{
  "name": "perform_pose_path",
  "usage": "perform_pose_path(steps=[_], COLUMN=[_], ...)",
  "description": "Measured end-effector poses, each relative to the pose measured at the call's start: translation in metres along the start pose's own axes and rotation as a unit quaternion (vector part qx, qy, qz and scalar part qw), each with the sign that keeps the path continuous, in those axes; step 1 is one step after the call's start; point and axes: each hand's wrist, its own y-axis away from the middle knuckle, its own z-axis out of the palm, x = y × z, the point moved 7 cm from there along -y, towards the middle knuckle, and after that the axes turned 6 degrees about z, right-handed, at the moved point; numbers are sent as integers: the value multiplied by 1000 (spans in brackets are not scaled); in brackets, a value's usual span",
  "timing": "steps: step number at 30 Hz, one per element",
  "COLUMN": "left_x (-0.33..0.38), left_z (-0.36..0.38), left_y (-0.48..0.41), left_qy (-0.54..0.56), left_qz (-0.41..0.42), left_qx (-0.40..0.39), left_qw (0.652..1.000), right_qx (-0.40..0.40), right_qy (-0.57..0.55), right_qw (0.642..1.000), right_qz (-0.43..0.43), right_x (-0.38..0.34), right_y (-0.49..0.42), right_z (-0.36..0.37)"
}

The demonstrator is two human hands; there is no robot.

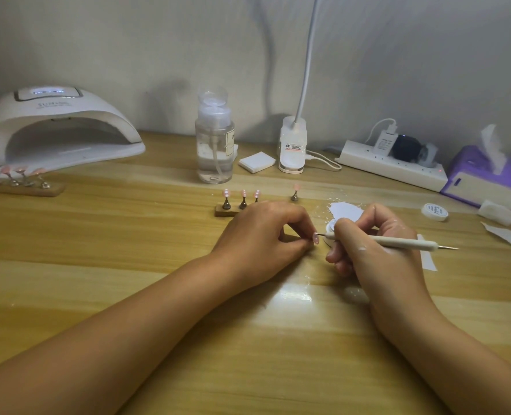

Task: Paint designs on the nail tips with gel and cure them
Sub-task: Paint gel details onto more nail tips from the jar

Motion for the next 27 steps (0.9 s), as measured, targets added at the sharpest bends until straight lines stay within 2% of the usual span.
perform_pose_path(steps=[14,21,27], left_x=[-1,-1,1], left_z=[1,1,0], left_y=[0,0,2], left_qy=[1,-2,-13], left_qz=[-2,4,-5], left_qx=[0,-2,2], left_qw=[1000,1000,1000], right_qx=[-1,65,57], right_qy=[-17,-111,-132], right_qw=[1000,992,990], right_qz=[-4,-16,-4], right_x=[-3,-8,-7], right_y=[2,4,5], right_z=[-1,-16,-15])
